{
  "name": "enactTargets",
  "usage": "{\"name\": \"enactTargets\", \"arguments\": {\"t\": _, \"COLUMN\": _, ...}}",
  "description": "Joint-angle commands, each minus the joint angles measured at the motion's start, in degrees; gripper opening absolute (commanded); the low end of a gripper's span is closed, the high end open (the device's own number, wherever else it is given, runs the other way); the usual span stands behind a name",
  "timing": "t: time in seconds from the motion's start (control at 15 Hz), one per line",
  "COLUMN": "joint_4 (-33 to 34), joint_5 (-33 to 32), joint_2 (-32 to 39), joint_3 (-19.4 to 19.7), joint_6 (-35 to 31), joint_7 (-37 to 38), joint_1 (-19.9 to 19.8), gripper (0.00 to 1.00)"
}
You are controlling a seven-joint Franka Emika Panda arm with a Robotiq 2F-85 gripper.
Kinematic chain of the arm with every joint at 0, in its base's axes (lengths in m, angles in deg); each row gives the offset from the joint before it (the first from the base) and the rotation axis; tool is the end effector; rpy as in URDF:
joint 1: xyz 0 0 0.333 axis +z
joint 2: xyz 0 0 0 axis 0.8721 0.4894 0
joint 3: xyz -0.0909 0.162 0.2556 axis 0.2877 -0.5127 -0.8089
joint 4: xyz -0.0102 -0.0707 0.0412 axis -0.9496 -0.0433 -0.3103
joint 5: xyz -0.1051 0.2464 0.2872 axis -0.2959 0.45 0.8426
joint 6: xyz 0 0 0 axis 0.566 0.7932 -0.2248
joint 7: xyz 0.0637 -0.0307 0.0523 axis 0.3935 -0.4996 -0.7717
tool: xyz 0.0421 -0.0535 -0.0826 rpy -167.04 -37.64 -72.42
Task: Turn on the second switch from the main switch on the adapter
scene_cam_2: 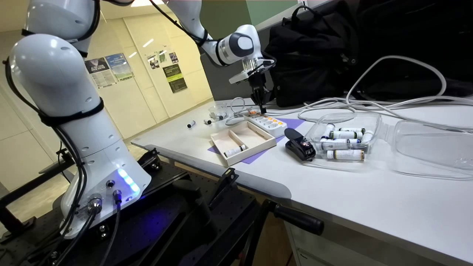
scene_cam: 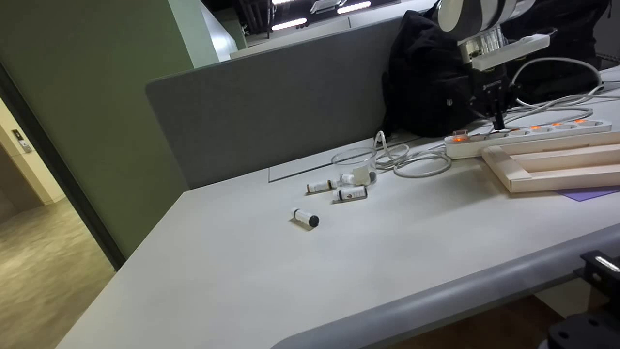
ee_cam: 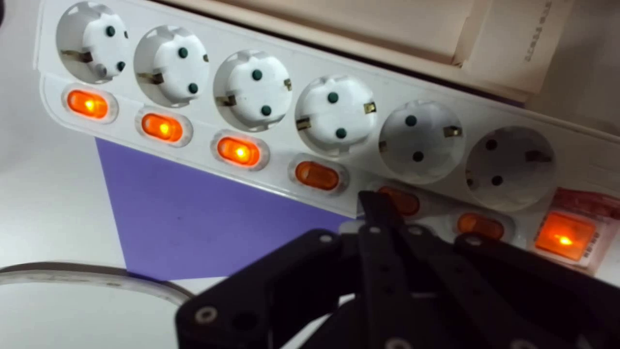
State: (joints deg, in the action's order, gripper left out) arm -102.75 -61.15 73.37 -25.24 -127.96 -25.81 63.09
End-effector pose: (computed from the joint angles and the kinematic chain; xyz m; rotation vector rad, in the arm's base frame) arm 0.6185 -0.0440 0.1541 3.0182 -0.3521 -0.2194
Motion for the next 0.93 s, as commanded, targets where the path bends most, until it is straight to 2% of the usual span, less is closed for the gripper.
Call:
{"name": "enactTargets", "arguments": {"t": 0.0, "joint_4": 0.72, "joint_5": -1.76, "joint_2": 0.57, "joint_3": 0.75, "joint_6": -0.07, "joint_7": 3.11, "joint_1": 1.17, "gripper": 0.00}}
{"name": "enactTargets", "arguments": {"t": 0.33, "joint_4": 0.70, "joint_5": -2.89, "joint_2": 1.44, "joint_3": 1.09, "joint_6": -1.83, "joint_7": 4.35, "joint_1": 1.92, "gripper": 0.00}}
{"name": "enactTargets", "arguments": {"t": 0.87, "joint_4": 1.34, "joint_5": -4.41, "joint_2": 3.45, "joint_3": 1.91, "joint_6": -0.45, "joint_7": 4.52, "joint_1": 2.00, "gripper": 0.00}}
